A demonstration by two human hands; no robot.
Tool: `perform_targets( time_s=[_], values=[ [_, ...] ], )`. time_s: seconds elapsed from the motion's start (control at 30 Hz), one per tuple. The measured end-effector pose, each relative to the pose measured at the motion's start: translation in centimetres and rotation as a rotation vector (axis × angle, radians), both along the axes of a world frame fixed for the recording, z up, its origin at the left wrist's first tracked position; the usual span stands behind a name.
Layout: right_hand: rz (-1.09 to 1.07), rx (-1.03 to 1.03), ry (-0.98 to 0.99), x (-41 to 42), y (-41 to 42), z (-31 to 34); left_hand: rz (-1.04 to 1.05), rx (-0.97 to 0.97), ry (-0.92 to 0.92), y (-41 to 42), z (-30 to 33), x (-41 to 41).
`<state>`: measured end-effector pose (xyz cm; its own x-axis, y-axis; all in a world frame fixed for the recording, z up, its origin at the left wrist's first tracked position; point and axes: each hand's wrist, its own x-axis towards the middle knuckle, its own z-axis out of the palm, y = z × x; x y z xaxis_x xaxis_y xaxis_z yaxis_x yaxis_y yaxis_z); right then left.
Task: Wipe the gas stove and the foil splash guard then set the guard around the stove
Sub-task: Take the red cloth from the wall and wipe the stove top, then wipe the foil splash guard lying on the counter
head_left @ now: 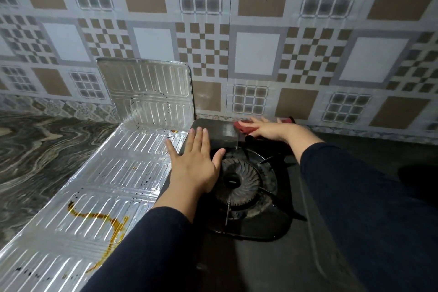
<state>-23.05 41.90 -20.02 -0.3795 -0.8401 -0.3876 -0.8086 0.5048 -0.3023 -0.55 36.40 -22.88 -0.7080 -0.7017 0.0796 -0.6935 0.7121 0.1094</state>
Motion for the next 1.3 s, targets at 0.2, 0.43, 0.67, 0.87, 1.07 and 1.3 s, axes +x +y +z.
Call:
perform_targets(
  time_s=[0.2,0.43,0.67,0.87,1.07,1.3],
  values=[
    [-0.17,-0.106,0.175,0.7,6.9,-2.0,-0.025,0.001,0.011,0.1,-0.1,0.2],
    [-0.304,-0.12,0.284,4.6,14.2,-3.0,-0.027,0.015,0.023,-0.2,-0.4,0.1],
    [-0.382,-0.193,0.36,13.0,18.5,-4.1,-0.05,0.045,0.04,0.0,0.3,0.9],
    [-0.422,-0.214,0.39,20.8,21.2,-3.9,-0.076,0.073,0.071,1.7,1.5,2.7],
    [-0.464,-0.323,0.459,29.1,19.8,-4.9,-0.003,0.168,0.186,3.0,1.6,7.1],
    [-0.146,-0.526,0.432,34.6,12.9,-6.1,0.207,0.16,0.247,3.1,0.3,17.3]
  ],
)
